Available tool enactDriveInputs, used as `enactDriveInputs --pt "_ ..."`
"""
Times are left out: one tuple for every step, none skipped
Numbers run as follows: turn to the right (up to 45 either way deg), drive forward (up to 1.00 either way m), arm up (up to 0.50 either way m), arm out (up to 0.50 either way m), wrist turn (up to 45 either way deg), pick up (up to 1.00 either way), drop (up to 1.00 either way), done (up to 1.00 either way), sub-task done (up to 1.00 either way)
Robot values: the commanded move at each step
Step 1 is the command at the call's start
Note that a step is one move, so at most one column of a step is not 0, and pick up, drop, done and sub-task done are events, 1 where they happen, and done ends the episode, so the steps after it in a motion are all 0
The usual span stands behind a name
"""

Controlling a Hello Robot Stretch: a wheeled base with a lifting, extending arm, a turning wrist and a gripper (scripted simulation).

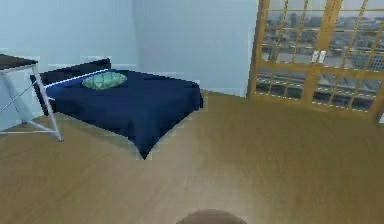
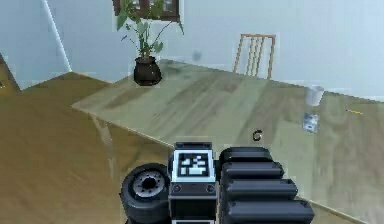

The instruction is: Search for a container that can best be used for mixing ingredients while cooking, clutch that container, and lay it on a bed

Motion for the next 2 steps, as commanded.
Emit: enactDriveInputs --pt "-42.0 0.00 0.00 0.00 0.0 0.00 0.00 0.00 0.00" --pt "0.0 1.00 0.00 0.00 0.0 0.00 0.00 0.00 0.00"
